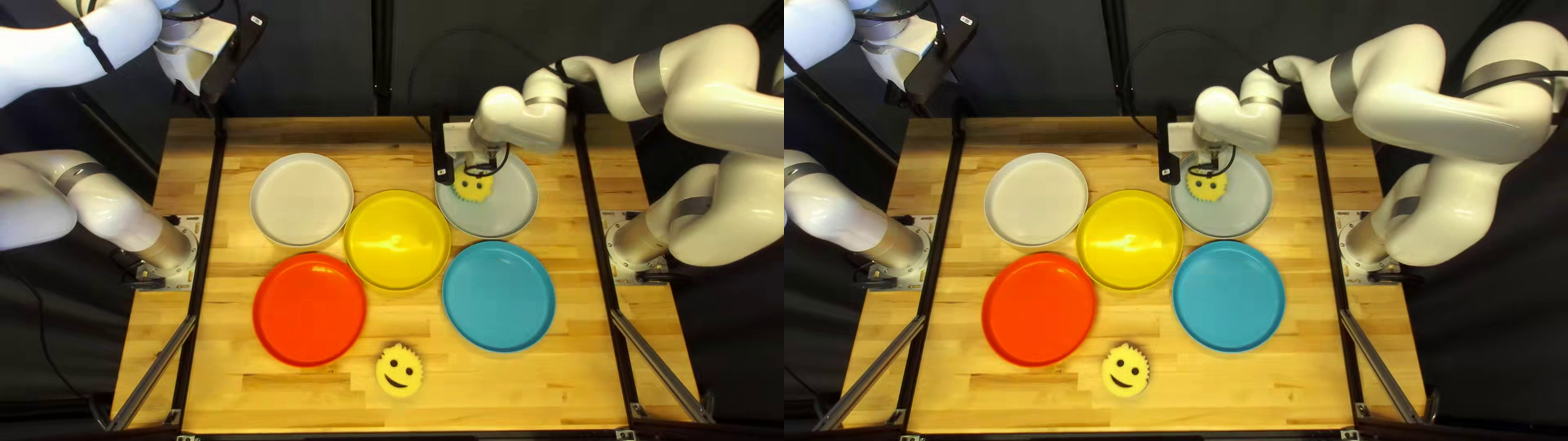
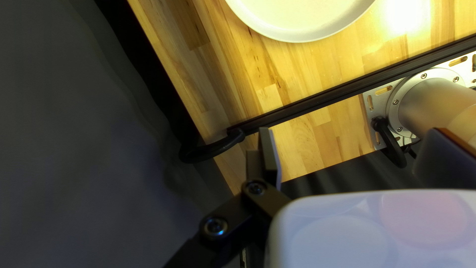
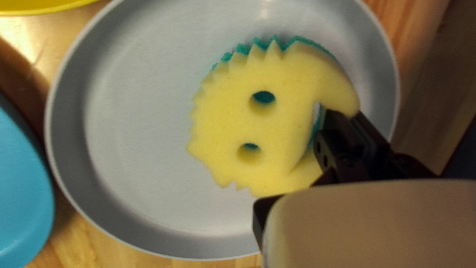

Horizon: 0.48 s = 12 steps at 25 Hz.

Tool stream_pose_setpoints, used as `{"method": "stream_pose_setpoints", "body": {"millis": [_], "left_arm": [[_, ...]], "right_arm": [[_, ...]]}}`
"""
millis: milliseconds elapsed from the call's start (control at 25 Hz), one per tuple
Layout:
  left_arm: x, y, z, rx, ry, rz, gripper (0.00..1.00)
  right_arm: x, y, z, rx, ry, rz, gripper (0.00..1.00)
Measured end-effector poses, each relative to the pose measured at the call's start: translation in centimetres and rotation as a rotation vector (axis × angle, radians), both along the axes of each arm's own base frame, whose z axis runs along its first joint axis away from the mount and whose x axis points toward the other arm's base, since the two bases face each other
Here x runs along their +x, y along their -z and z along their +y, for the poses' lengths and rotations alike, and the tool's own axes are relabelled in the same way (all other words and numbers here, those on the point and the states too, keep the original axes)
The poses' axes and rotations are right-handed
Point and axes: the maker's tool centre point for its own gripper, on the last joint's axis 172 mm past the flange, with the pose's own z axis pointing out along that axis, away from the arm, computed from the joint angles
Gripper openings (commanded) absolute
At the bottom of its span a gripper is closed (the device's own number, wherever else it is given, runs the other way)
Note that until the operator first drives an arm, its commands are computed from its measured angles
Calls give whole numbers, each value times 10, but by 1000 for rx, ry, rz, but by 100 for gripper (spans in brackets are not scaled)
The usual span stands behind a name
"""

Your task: Pick up sponge and scrub the plate

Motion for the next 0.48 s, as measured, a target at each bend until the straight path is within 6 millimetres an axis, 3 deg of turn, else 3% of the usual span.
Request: {"method": "stream_pose_setpoints", "body": {"millis": [240,480], "left_arm": [[0,0,0,0,0,0,100],[0,0,0,0,0,0,100]], "right_arm": [[3,0,-5,2,16,1,0],[10,2,25,-7,-2,6,0]]}}
